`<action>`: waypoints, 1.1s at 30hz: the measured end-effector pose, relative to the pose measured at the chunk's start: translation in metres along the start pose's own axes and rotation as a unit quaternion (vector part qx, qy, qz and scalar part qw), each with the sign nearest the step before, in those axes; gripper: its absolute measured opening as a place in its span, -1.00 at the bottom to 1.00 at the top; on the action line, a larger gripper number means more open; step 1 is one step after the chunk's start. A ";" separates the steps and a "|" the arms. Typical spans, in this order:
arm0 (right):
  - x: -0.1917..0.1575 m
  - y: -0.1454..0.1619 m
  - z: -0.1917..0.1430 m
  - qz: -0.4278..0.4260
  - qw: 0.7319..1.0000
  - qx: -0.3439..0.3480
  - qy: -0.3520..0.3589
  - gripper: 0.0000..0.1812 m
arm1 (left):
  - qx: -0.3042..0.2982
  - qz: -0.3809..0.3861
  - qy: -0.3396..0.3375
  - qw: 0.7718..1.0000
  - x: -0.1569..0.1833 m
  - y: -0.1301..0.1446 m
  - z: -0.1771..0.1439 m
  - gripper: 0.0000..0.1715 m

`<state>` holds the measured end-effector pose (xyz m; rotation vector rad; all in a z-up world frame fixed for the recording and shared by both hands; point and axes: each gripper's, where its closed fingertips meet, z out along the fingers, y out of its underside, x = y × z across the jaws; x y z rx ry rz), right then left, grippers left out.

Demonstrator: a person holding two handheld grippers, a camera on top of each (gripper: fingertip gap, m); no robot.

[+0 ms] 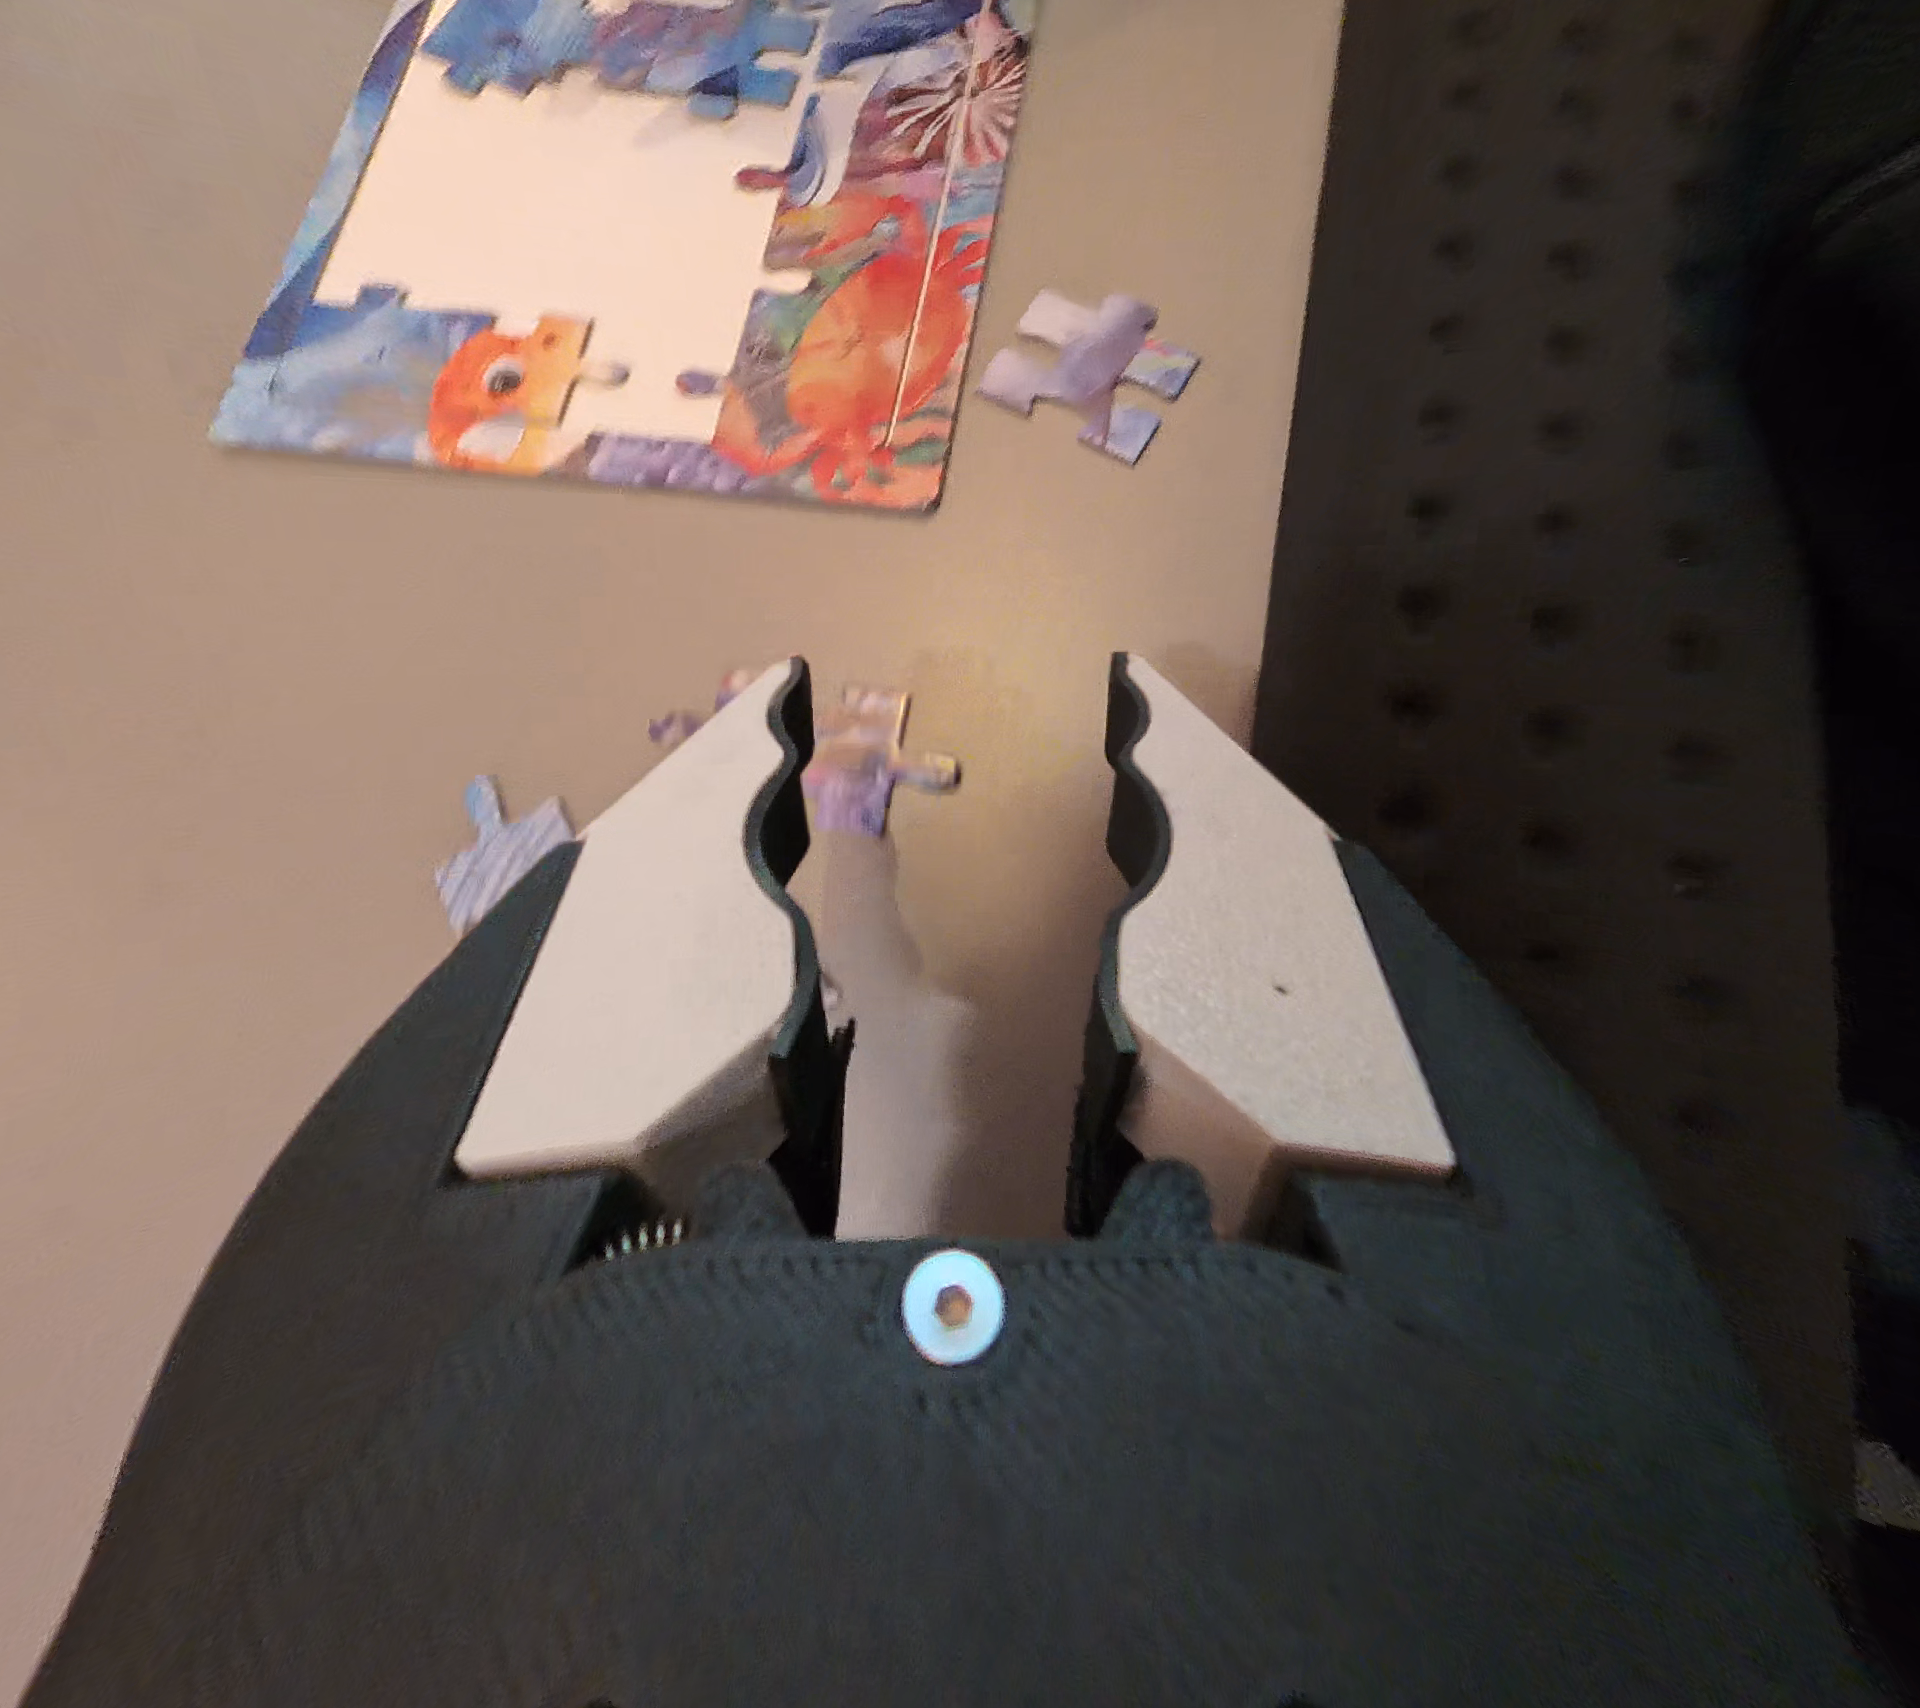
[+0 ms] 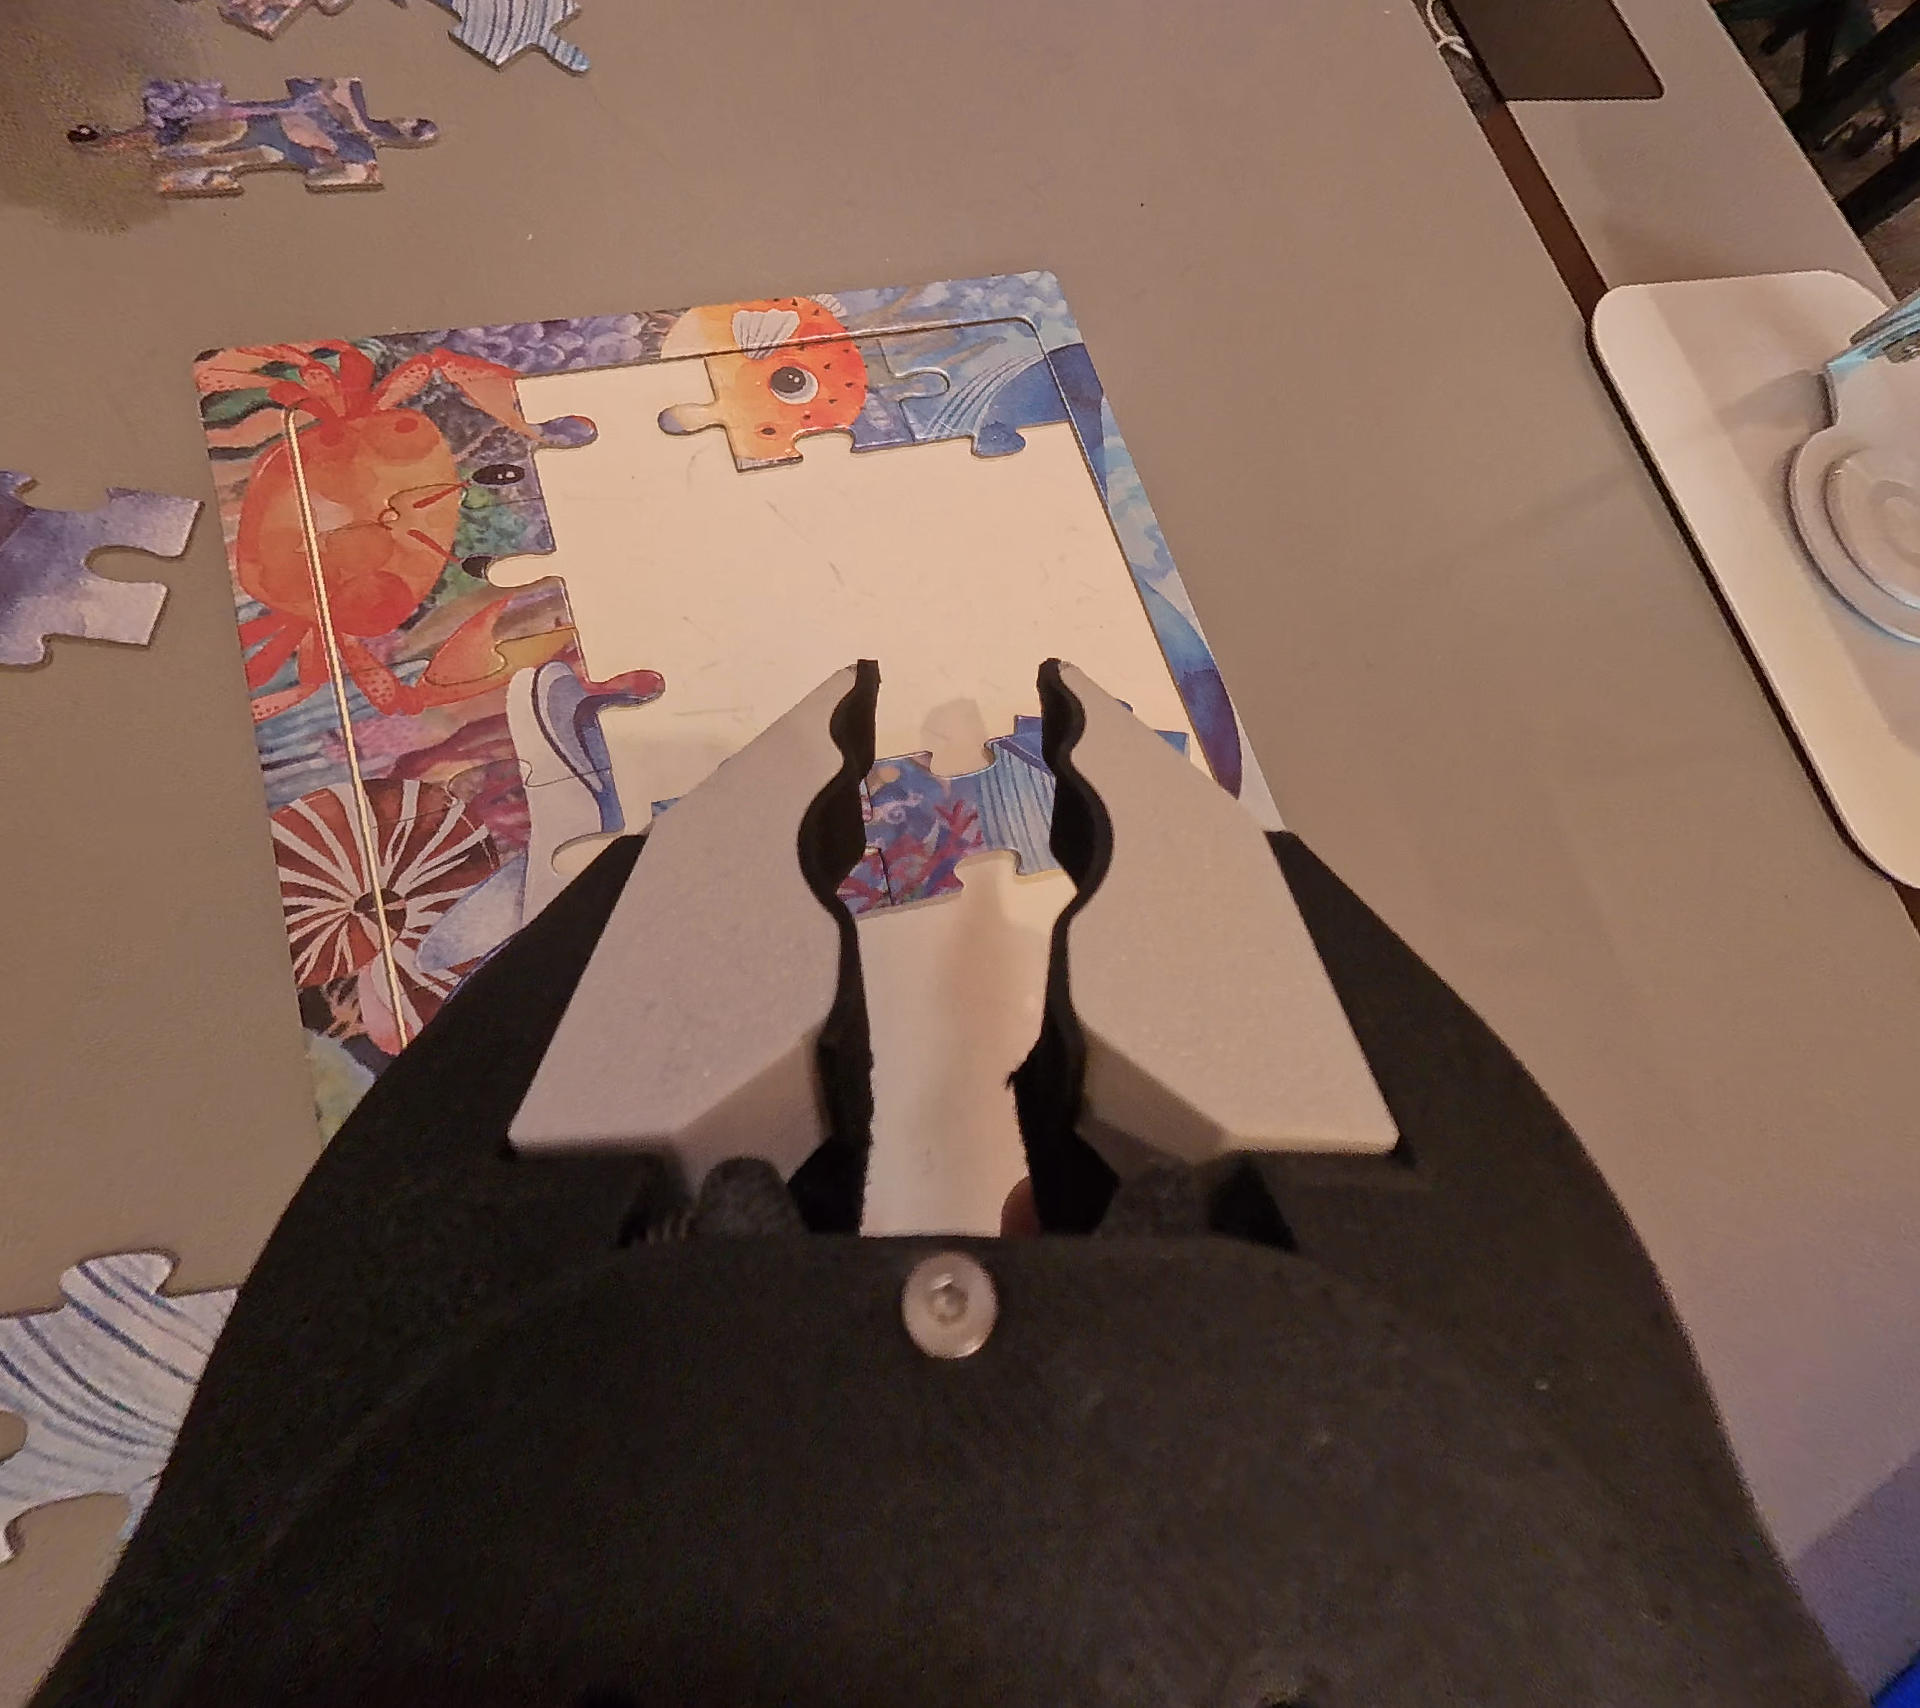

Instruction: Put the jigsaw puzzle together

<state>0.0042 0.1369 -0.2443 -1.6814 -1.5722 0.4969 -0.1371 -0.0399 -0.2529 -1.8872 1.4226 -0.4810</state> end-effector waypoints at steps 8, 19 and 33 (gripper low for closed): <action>0.002 -0.001 -0.004 0.002 1.000 0.008 0.008 -0.67 | -0.022 0.089 0.102 0.991 0.034 -0.033 0.059 -0.46; 0.003 -0.001 -0.009 0.003 1.000 0.016 0.006 -0.67 | -0.038 0.043 0.104 0.993 0.038 -0.029 0.076 -0.82; 0.004 -0.003 -0.013 0.003 1.000 0.022 0.007 -0.67 | -0.016 0.057 0.075 0.995 0.046 -0.033 0.077 -0.84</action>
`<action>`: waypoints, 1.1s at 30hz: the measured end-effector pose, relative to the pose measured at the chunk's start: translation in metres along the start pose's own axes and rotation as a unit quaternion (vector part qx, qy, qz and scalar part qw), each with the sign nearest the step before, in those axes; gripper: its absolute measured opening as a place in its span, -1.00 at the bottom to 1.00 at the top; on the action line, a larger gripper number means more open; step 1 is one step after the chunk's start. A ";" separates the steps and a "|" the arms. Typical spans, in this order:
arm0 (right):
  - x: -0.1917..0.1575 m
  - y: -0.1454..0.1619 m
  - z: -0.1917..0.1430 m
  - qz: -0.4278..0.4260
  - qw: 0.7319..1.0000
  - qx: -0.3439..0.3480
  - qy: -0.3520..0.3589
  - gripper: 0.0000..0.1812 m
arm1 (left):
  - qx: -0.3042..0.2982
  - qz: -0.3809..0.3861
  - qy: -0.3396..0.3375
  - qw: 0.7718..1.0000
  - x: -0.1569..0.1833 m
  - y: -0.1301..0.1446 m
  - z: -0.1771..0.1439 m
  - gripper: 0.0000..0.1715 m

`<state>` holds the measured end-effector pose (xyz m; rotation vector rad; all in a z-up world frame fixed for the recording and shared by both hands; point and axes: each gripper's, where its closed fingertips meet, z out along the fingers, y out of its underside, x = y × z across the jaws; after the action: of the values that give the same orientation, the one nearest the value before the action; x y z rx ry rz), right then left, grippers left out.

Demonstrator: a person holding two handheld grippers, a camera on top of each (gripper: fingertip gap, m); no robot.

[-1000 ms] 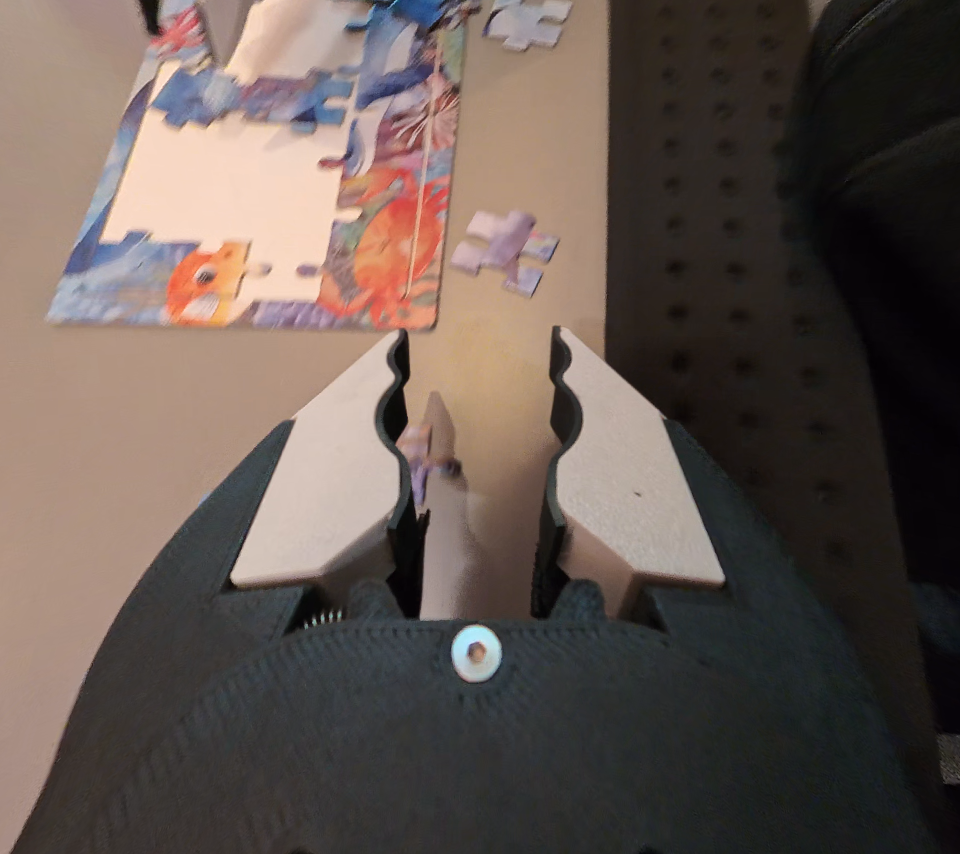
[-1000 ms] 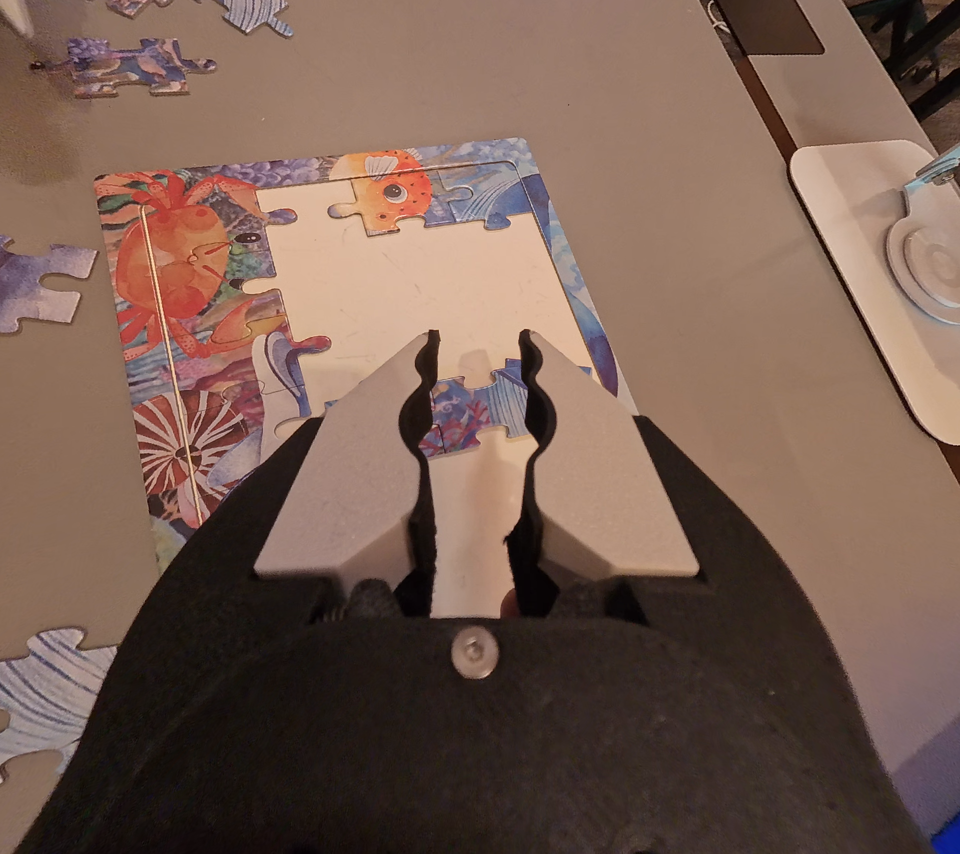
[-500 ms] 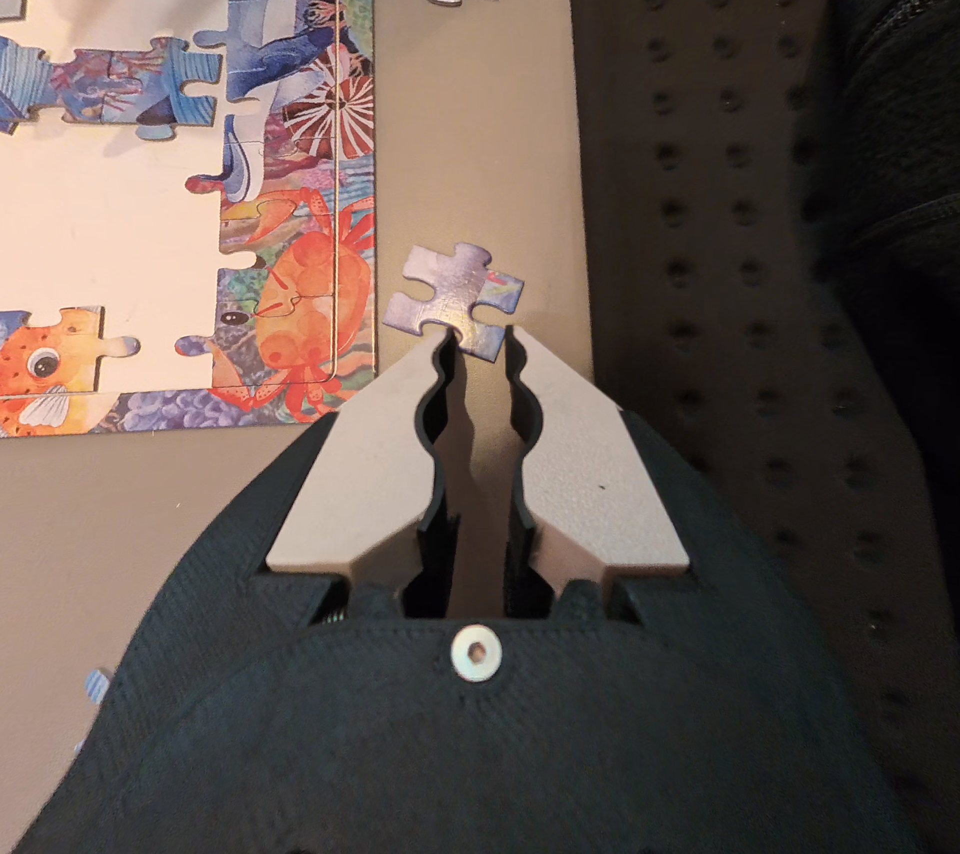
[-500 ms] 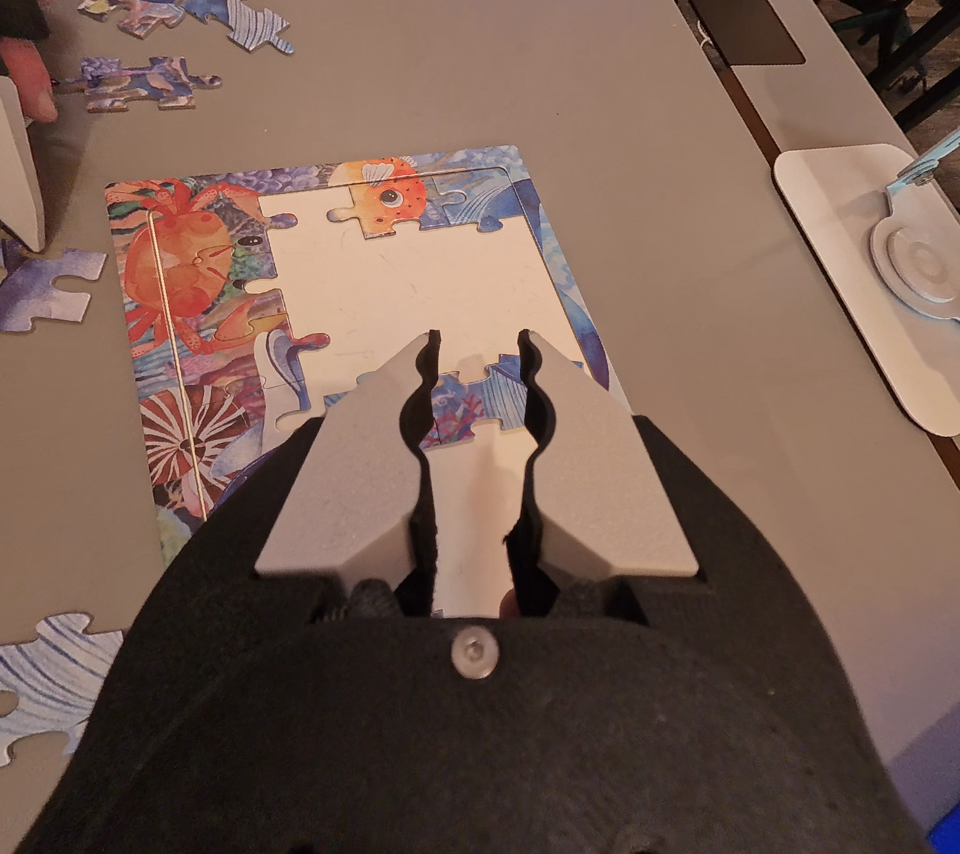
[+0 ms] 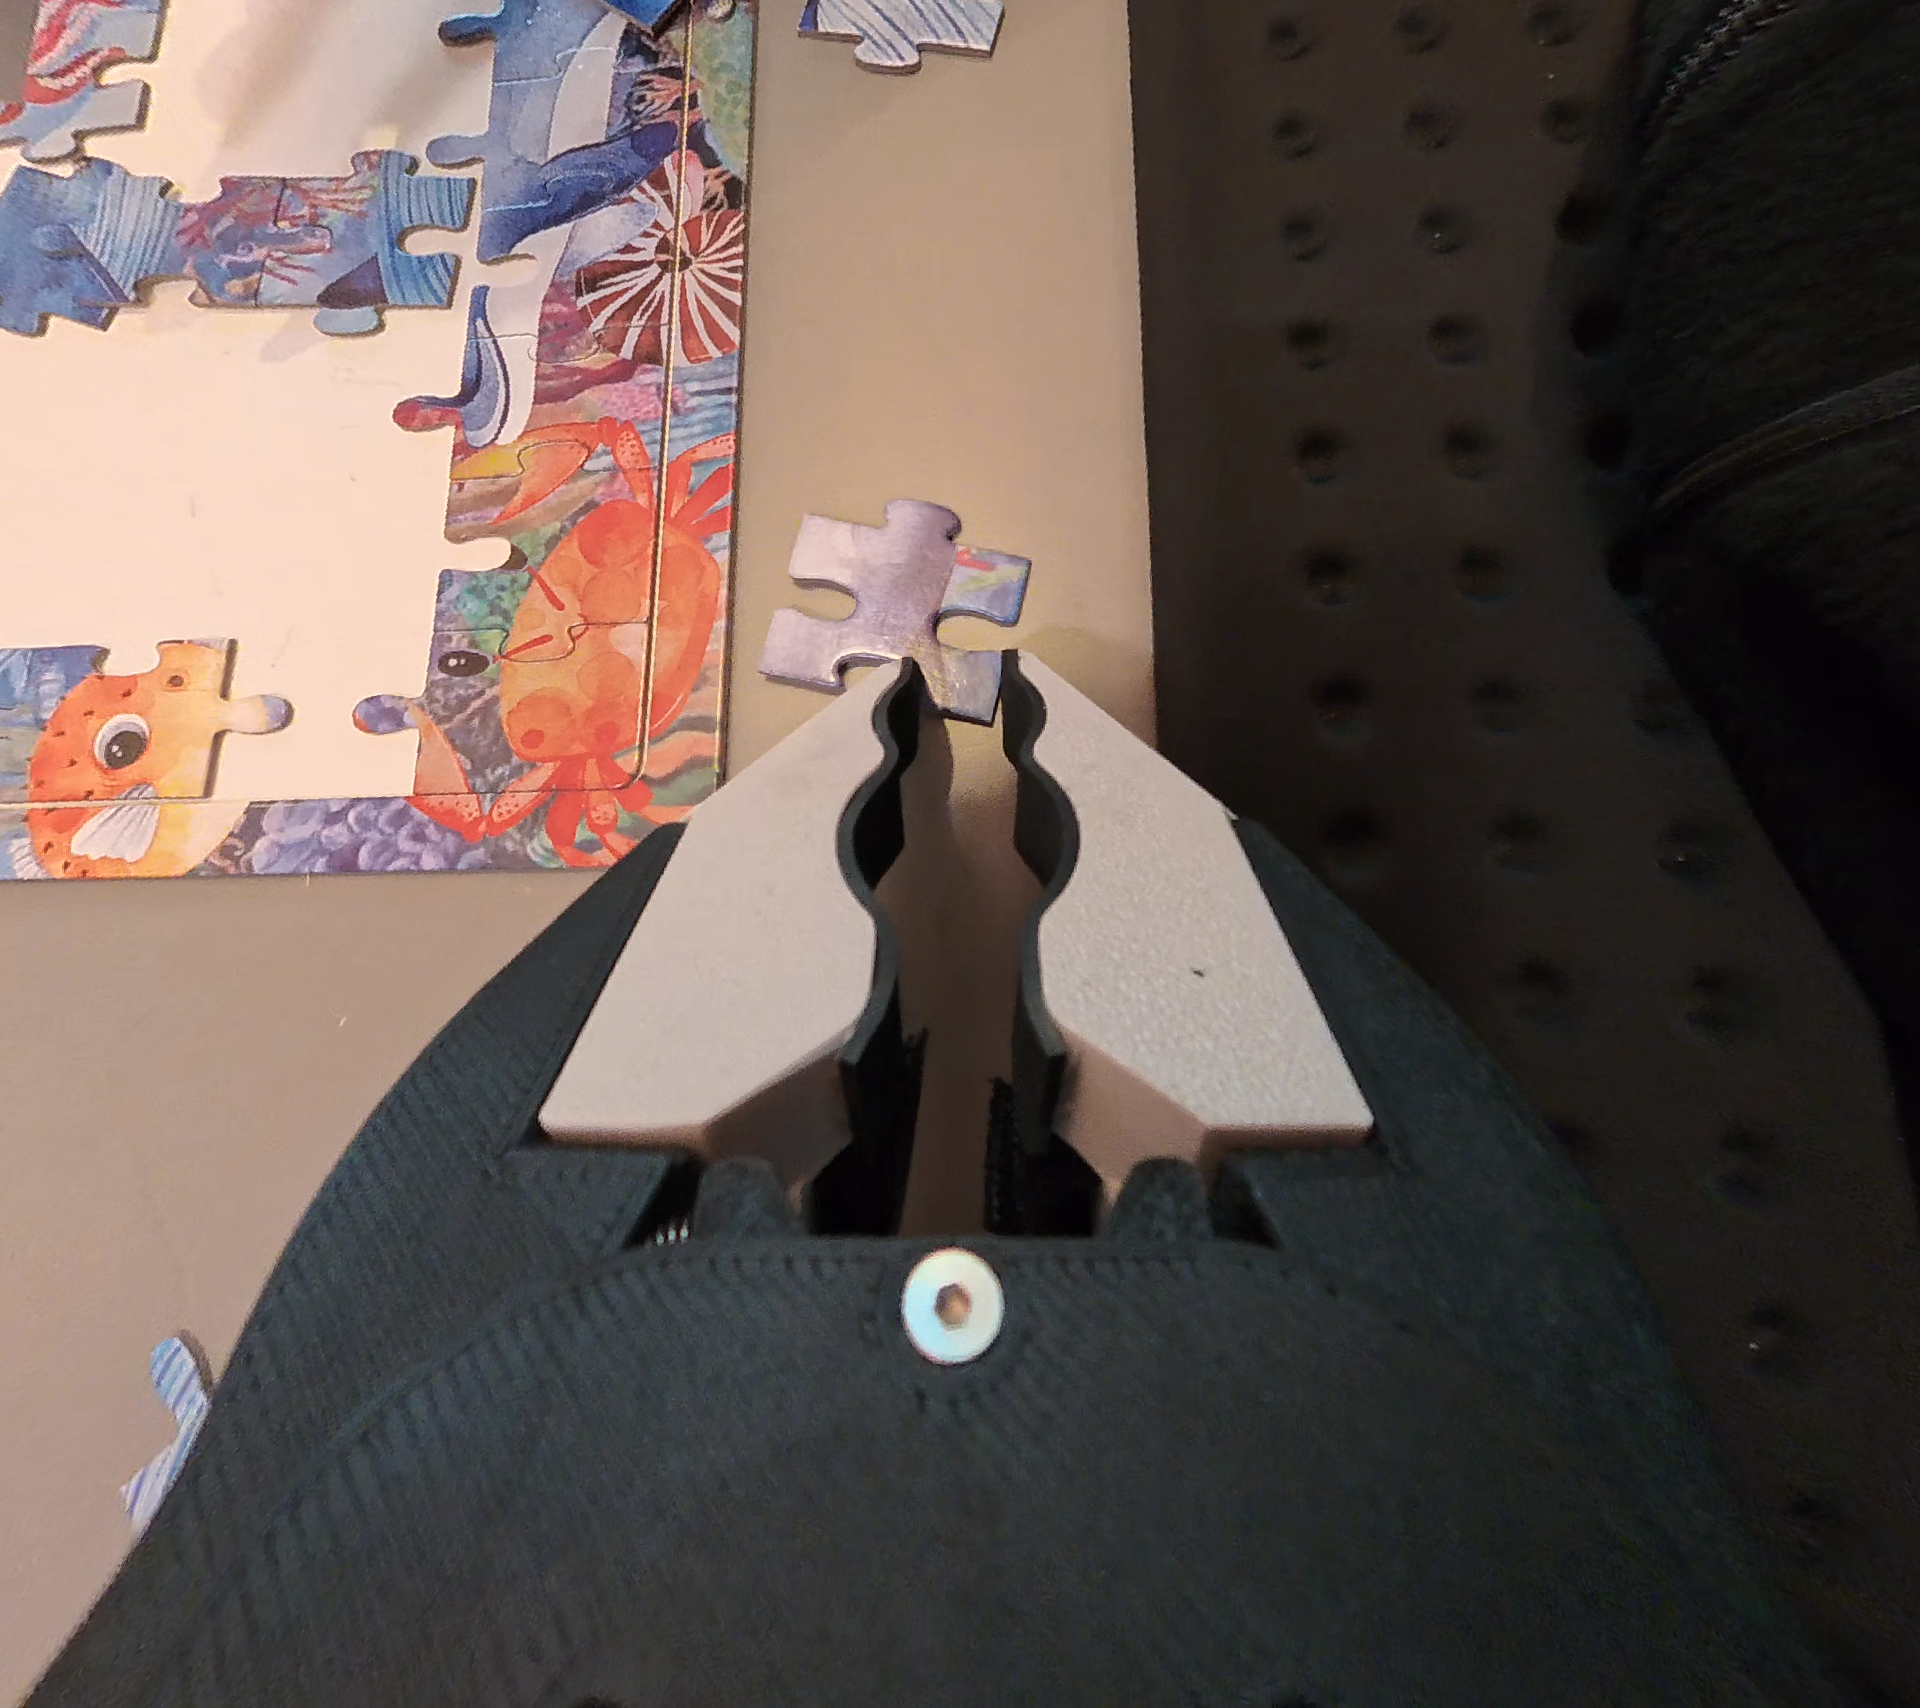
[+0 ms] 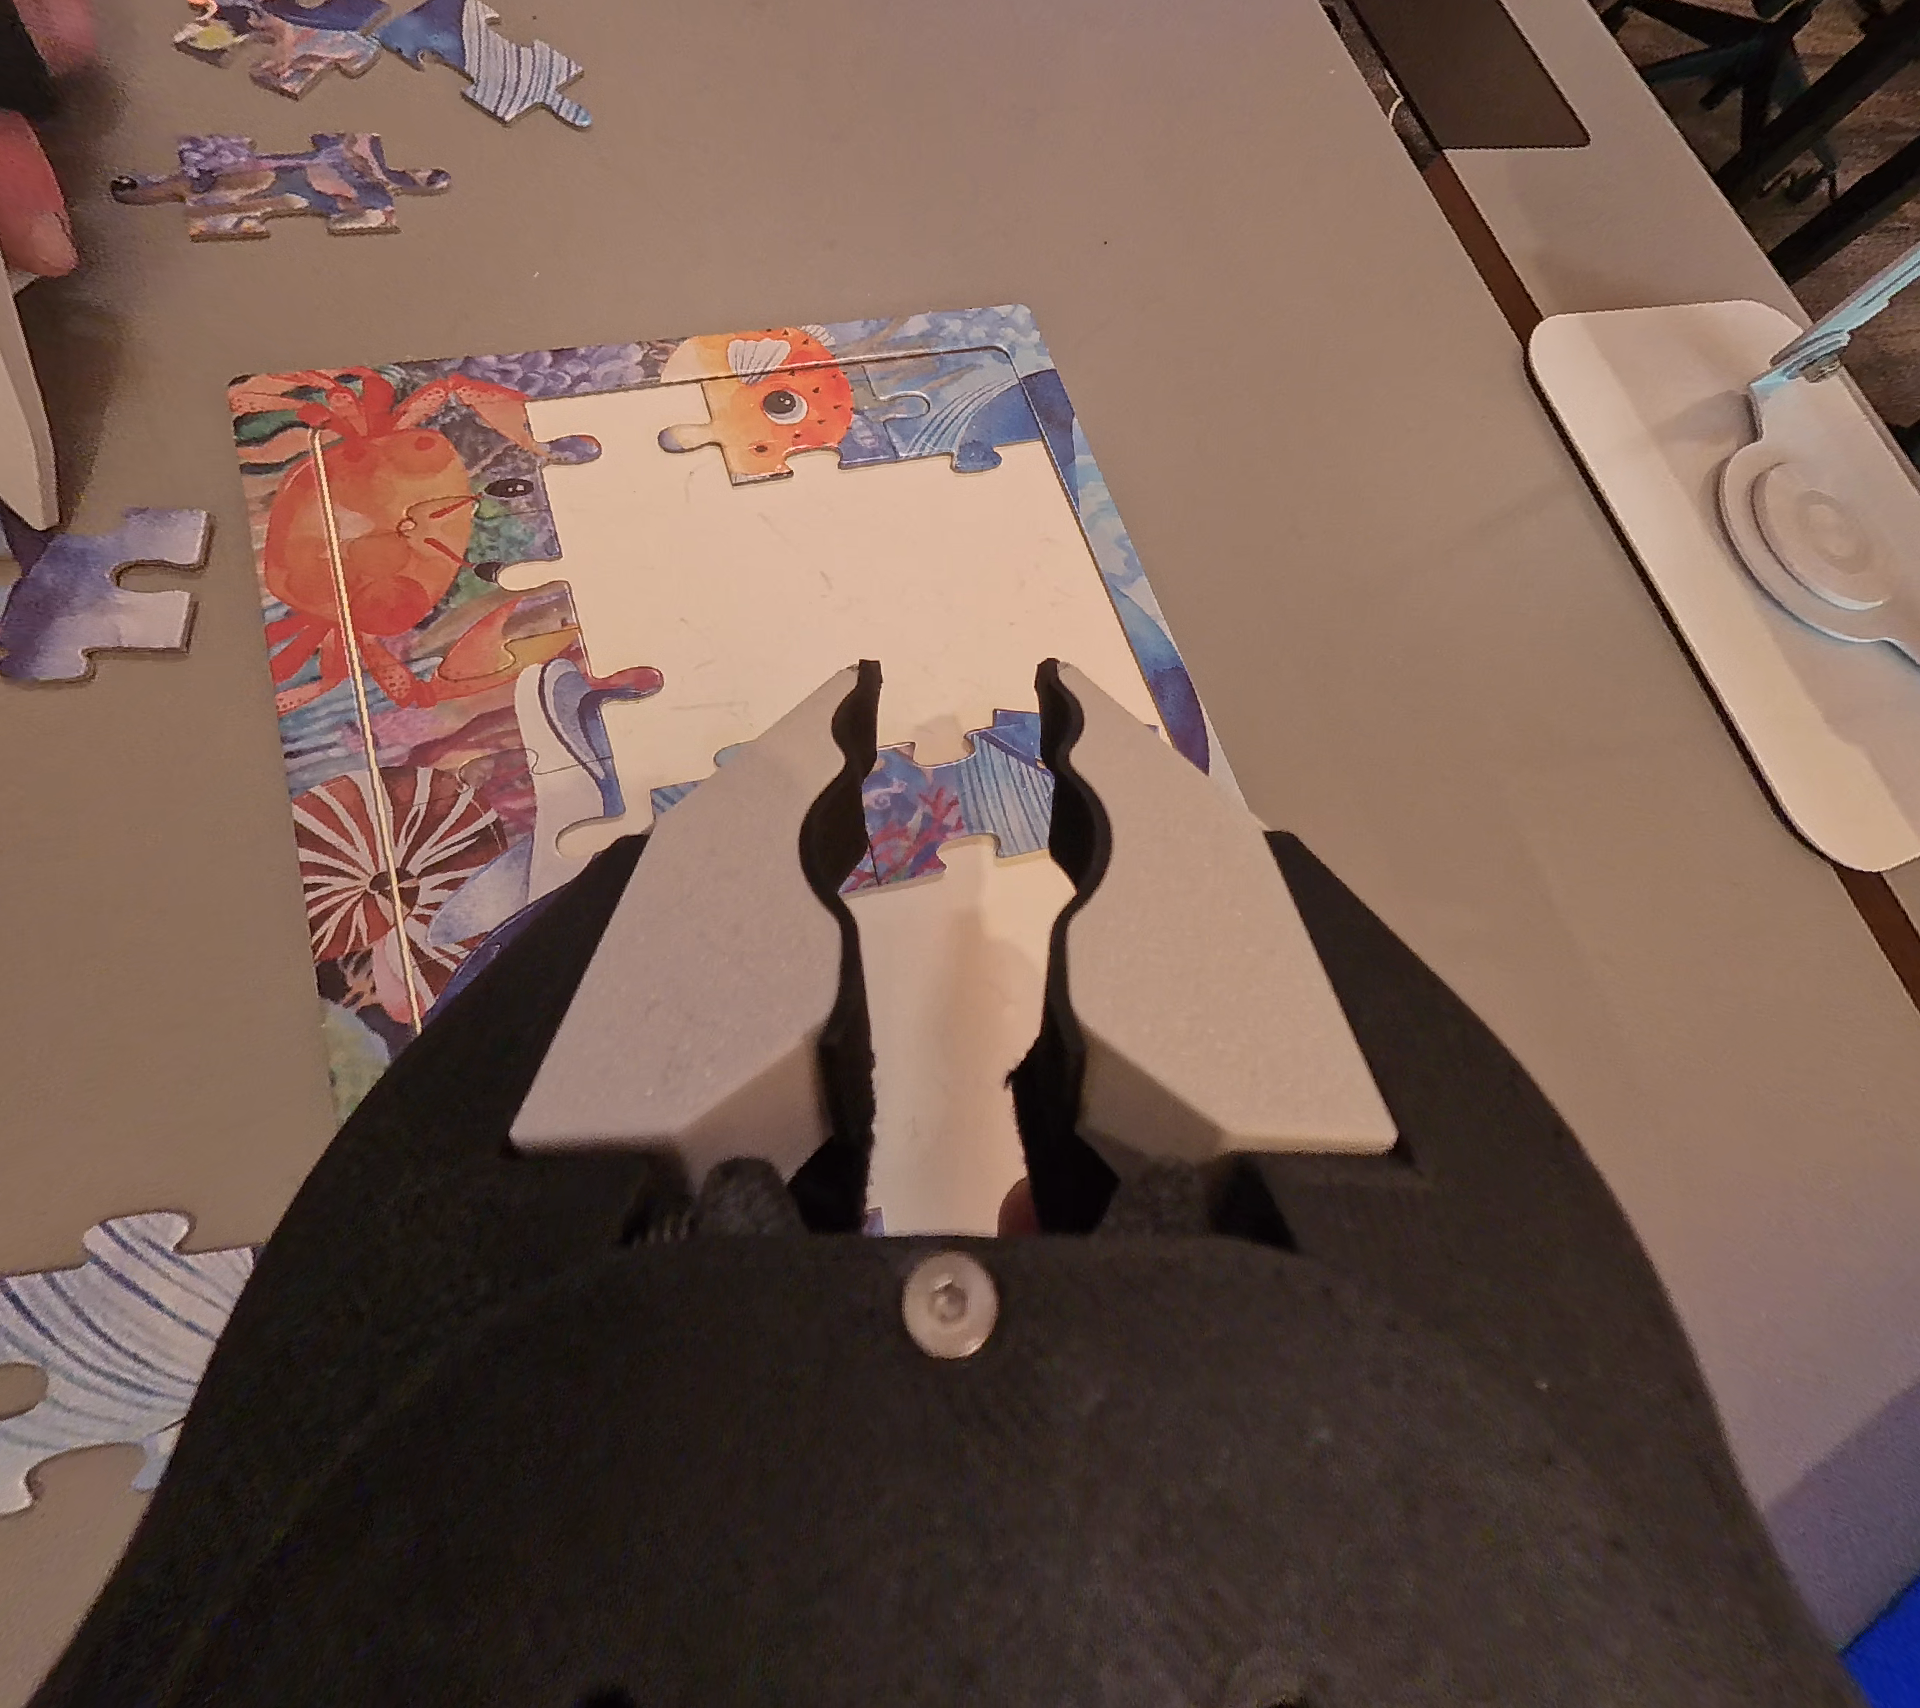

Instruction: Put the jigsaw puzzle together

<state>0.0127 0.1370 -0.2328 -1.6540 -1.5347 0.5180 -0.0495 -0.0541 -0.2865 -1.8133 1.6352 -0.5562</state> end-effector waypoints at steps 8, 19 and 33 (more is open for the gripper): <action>0.001 -0.002 -0.004 0.000 1.000 0.003 0.003 -0.67 | 0.005 0.013 -0.026 1.000 -0.001 -0.004 -0.006 -0.84; -0.005 0.005 -0.026 0.022 0.999 -0.041 -0.021 -0.59 | -0.001 -0.012 -0.088 0.996 -0.035 0.008 -0.028 -0.84; -0.096 0.083 -0.089 0.094 0.979 -0.158 -0.091 -0.51 | 0.002 -0.024 -0.102 0.995 -0.051 0.011 -0.026 -0.84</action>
<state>0.1156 0.0254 -0.2653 -2.0581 -1.6678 0.5598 -0.0823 -0.0083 -0.2701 -1.8456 1.4556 -0.3818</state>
